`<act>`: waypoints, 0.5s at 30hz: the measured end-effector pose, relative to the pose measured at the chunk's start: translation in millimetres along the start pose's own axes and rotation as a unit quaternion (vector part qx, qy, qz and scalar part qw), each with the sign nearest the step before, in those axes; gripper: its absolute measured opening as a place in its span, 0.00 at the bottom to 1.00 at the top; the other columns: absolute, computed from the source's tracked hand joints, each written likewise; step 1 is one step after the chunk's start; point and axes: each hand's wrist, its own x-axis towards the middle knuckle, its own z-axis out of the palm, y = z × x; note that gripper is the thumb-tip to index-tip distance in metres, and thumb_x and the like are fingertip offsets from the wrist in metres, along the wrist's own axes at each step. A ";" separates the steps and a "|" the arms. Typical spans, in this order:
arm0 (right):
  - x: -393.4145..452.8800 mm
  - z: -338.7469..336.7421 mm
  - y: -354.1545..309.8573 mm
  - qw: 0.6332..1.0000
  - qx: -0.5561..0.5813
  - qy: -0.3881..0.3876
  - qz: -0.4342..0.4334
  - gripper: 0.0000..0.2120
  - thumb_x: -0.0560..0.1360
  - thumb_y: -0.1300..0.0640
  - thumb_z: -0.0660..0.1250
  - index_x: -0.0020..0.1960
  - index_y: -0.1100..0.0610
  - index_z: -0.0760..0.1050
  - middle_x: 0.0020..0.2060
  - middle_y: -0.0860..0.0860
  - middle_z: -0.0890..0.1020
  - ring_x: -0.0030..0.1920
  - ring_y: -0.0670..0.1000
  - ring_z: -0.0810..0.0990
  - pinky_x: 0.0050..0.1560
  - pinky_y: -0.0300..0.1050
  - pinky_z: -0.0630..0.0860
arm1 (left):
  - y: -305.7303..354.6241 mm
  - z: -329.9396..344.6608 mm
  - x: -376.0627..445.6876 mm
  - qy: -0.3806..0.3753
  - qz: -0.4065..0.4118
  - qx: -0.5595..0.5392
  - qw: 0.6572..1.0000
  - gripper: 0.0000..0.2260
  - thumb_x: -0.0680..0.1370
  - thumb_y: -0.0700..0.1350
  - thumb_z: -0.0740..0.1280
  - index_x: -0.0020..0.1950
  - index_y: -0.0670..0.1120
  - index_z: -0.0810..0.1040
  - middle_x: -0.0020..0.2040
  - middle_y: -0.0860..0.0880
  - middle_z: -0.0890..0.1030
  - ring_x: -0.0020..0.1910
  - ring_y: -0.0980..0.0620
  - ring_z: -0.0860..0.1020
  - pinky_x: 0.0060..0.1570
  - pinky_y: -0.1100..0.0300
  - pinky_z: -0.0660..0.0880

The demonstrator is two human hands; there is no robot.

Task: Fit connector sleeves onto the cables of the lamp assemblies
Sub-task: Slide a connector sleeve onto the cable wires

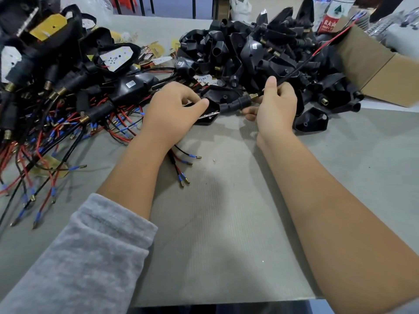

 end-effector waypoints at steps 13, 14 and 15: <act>-1.7 0.5 -1.4 0.999 -0.023 -0.022 0.002 0.12 0.83 0.51 0.54 0.45 0.57 0.64 0.37 0.55 0.76 0.24 0.48 0.75 0.30 0.42 0.75 | 2.1 -3.6 3.9 -0.126 0.002 0.087 0.988 0.11 0.75 0.62 0.67 0.40 0.57 0.81 0.46 0.58 0.79 0.48 0.57 0.74 0.44 0.59 0.67; -1.9 0.7 -1.3 0.999 -0.024 -0.024 0.001 0.12 0.83 0.51 0.54 0.45 0.57 0.64 0.37 0.55 0.76 0.24 0.48 0.75 0.30 0.42 0.75 | 1.3 -3.8 4.0 -0.128 0.000 0.082 0.988 0.11 0.75 0.62 0.67 0.41 0.56 0.81 0.46 0.58 0.78 0.49 0.57 0.74 0.45 0.59 0.67; -2.2 1.1 -1.2 0.999 -0.026 -0.027 0.000 0.12 0.83 0.51 0.54 0.45 0.57 0.64 0.36 0.54 0.75 0.24 0.49 0.75 0.29 0.42 0.74 | 0.5 -4.0 3.9 -0.130 -0.002 0.077 0.989 0.11 0.75 0.62 0.67 0.41 0.56 0.81 0.48 0.58 0.78 0.50 0.57 0.74 0.47 0.58 0.68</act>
